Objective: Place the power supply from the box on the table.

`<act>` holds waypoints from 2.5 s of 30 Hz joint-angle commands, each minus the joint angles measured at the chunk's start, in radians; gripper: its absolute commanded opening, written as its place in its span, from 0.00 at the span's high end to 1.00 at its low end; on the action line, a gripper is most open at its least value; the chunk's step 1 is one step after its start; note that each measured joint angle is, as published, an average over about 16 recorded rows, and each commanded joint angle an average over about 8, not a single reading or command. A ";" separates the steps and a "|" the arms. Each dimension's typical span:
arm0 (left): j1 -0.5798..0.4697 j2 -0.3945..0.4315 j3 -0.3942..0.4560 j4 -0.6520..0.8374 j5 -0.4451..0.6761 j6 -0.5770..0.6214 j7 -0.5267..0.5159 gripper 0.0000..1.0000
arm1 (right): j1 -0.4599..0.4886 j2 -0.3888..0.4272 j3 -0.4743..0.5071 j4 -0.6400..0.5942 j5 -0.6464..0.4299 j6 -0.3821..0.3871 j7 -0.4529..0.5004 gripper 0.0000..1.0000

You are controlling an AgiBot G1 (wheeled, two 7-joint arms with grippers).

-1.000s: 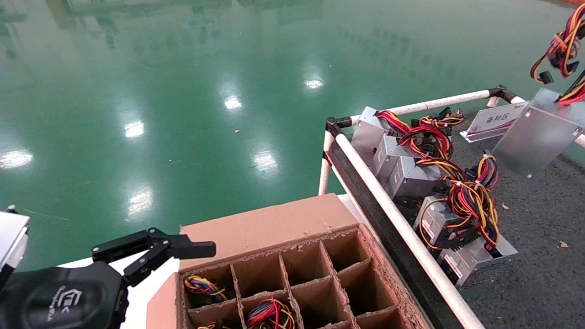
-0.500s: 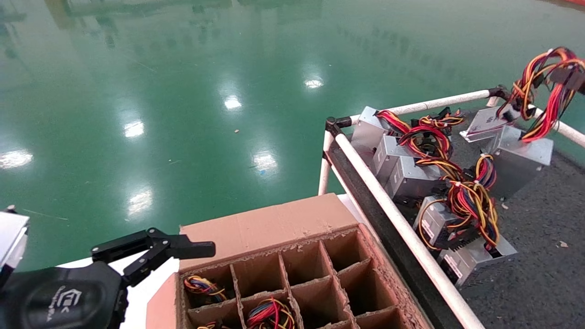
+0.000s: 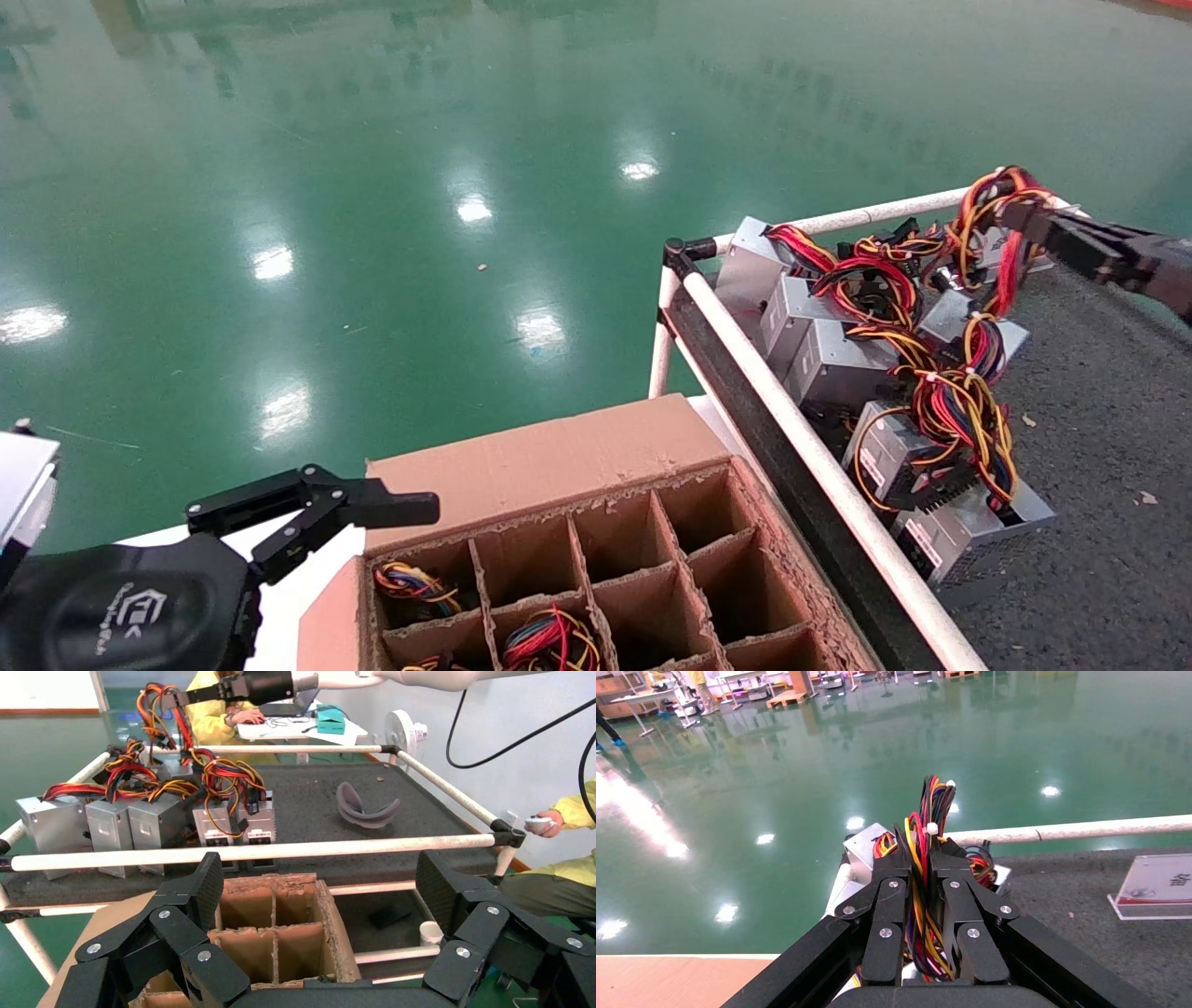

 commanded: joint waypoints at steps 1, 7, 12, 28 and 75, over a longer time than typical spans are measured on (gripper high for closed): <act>0.000 0.000 0.000 0.000 0.000 0.000 0.000 0.00 | -0.003 -0.015 0.000 -0.011 0.000 0.008 -0.017 1.00; 0.000 0.000 0.000 0.000 0.000 0.000 0.000 0.00 | 0.004 -0.056 -0.002 -0.056 -0.006 0.043 -0.065 1.00; 0.000 0.000 0.000 0.000 0.000 0.000 0.000 0.00 | 0.005 -0.084 -0.011 -0.089 -0.020 0.070 -0.108 1.00; 0.000 0.000 0.000 0.000 -0.001 -0.001 0.000 0.00 | 0.017 -0.119 -0.030 -0.126 -0.053 0.147 -0.179 0.00; 0.000 0.000 0.001 0.002 -0.001 0.000 0.001 0.00 | 0.084 -0.059 -0.055 -0.086 -0.091 0.107 -0.132 0.00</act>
